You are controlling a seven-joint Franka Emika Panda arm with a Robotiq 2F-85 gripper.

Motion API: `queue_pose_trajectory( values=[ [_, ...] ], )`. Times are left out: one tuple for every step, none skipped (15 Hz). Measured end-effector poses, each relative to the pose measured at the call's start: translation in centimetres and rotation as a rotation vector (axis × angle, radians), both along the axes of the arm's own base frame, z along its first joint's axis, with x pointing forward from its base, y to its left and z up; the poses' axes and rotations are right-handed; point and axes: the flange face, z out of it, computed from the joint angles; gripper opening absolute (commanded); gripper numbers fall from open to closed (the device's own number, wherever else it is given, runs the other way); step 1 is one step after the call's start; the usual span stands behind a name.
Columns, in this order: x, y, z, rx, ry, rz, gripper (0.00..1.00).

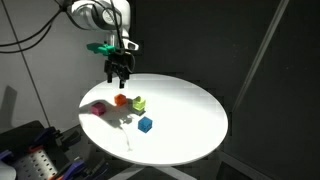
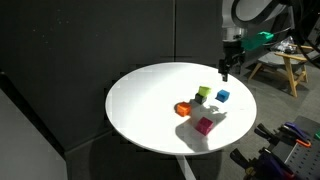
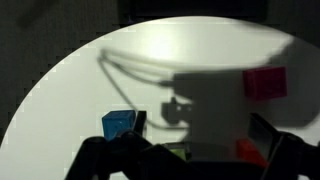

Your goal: Pick up the lime green block and put it on the gray block

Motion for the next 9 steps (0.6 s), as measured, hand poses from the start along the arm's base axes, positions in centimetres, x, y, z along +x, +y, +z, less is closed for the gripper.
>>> queue_pose_trajectory(
  values=[
    [-0.5,0.1,0.3,0.001,-0.005,0.002,1.00],
    [-1.0,0.2,0.8,0.001,-0.013,0.005,1.00],
    [-1.3,0.3,1.3,0.002,-0.023,0.006,1.00],
    [-1.5,0.4,1.9,0.004,-0.036,0.007,1.00],
    [-1.6,0.5,2.6,0.007,-0.051,0.007,1.00],
    [-1.7,0.6,3.4,0.012,-0.067,0.005,1.00],
    [-1.8,0.7,4.2,0.018,-0.085,0.001,1.00],
    [-1.9,0.7,5.0,0.022,-0.102,-0.001,1.00],
    [-2.0,0.7,5.9,0.025,-0.120,-0.003,1.00]
  ],
)
